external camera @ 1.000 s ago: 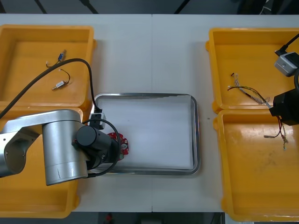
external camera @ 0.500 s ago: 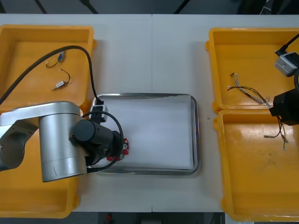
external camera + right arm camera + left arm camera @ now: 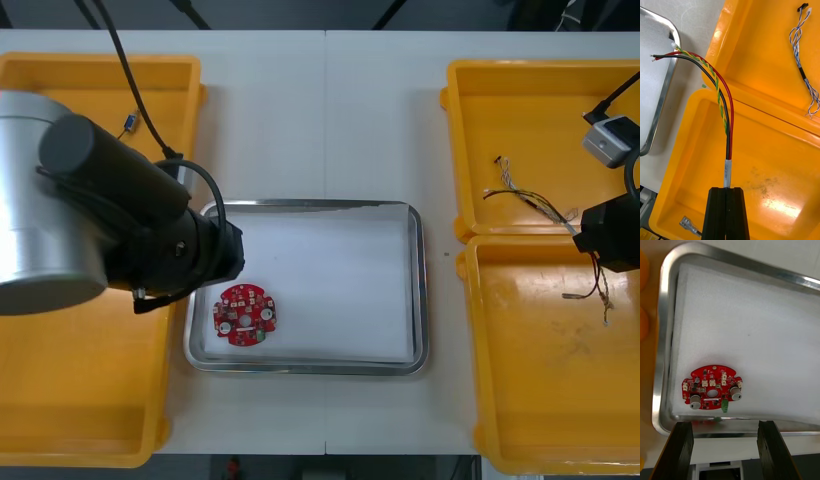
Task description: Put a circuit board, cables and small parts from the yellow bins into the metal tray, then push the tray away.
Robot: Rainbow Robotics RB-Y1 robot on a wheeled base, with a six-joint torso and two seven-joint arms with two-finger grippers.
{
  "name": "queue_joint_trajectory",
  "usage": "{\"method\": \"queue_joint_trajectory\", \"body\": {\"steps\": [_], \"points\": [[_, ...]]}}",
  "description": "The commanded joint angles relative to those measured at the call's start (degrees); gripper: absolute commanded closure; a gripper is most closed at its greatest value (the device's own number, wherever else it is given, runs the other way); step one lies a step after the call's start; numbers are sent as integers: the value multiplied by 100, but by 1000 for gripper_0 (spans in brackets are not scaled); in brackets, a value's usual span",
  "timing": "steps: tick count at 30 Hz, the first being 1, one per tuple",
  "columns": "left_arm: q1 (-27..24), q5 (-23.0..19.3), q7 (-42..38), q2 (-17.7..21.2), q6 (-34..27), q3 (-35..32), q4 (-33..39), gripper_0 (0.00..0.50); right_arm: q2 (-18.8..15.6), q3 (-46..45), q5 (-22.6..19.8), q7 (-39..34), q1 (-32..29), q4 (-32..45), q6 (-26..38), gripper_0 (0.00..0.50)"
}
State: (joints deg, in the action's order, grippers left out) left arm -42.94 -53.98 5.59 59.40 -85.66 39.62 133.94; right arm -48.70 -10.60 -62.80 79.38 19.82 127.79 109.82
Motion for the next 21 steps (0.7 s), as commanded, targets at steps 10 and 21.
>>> {"method": "queue_joint_trajectory", "body": {"steps": [10,21], "points": [[-233,-1818,-58,959,-65,-1791,-465,0,-254,936,-162,95,532,598,18,500],[-233,-2134,-5,1240,-188,-2257,-1238,0,-245,2685,-39,1018,1508,721,18,500]]}}
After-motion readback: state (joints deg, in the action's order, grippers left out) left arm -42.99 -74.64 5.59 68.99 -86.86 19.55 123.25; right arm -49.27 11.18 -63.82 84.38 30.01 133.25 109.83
